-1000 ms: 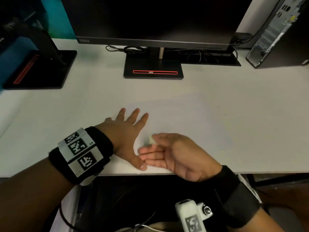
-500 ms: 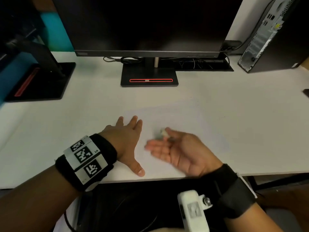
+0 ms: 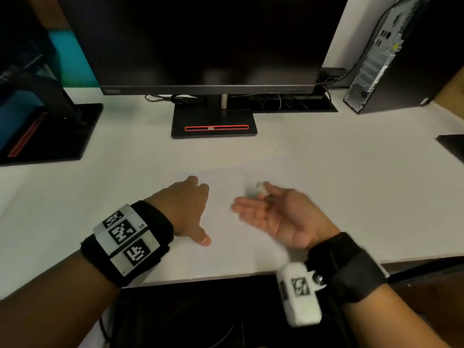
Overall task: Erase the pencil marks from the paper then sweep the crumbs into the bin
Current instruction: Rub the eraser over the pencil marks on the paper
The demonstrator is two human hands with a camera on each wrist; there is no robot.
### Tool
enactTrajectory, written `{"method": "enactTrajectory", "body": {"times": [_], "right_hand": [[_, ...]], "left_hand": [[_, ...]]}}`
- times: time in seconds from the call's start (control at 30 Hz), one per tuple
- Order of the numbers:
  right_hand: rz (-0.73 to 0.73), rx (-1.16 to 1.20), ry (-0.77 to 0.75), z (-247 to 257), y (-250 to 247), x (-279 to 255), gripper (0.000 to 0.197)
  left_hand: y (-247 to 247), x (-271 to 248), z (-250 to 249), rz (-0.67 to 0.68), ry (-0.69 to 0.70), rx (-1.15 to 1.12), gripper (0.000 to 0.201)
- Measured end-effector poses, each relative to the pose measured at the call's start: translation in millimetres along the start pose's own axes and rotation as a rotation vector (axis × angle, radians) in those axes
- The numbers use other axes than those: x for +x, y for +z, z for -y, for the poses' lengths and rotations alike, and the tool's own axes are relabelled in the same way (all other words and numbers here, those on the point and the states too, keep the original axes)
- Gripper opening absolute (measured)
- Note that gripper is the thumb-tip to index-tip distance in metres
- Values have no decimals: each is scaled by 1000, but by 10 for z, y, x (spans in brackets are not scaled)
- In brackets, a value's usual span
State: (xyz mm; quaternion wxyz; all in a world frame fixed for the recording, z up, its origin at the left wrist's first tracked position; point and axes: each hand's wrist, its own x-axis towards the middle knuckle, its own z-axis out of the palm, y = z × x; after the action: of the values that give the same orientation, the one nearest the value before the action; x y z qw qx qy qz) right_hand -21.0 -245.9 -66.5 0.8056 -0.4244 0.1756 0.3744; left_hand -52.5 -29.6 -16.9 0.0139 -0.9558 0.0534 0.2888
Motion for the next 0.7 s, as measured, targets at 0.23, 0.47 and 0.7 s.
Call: {"method": "enactTrajectory", "body": {"times": [0.23, 0.47, 0.7], "right_hand": [[-306, 211, -511, 731, -537, -138, 31], [144, -354, 143, 102, -31, -127, 38], [-354, 112, -379, 785, -238, 23, 30]], "left_hand": [[20, -130, 60, 11, -32, -8, 81], [97, -103, 161, 58, -52, 60, 145], [109, -103, 169, 85, -57, 78, 135]]}}
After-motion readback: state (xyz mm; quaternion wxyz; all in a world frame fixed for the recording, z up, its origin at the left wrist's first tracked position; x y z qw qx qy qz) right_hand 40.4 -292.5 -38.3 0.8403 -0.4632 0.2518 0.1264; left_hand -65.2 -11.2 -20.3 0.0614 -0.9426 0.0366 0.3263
